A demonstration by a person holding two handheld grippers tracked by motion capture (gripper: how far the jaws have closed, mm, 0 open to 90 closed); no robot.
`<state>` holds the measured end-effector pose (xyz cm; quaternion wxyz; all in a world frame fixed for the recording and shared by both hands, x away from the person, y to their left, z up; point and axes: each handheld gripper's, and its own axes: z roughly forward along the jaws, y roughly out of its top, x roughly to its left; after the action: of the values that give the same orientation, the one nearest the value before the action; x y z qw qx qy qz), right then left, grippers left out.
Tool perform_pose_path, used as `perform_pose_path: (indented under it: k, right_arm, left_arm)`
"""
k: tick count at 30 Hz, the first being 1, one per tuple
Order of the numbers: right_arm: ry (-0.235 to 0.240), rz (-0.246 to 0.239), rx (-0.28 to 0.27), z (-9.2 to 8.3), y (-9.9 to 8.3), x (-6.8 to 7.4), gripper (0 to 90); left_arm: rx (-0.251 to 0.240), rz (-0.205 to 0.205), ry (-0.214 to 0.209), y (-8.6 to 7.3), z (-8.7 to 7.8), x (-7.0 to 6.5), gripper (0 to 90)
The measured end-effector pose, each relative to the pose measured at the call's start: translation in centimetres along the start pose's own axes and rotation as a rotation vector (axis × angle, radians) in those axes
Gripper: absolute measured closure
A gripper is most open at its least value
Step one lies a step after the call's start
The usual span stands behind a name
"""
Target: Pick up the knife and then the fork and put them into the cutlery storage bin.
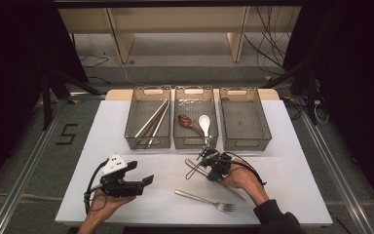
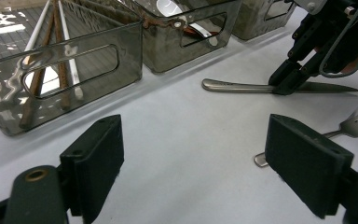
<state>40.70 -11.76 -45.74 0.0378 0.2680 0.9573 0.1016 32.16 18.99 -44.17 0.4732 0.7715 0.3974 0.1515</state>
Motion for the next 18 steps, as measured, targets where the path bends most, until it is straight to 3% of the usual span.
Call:
perform_pose_path:
  k: [18]
  right_arm:
    - [-0.024,-0.056,-0.018,-0.09,-0.18,0.39,80.6]
  left_arm:
    - [-0.007,-0.003,0.004,-0.02,-0.06,0.11,19.1]
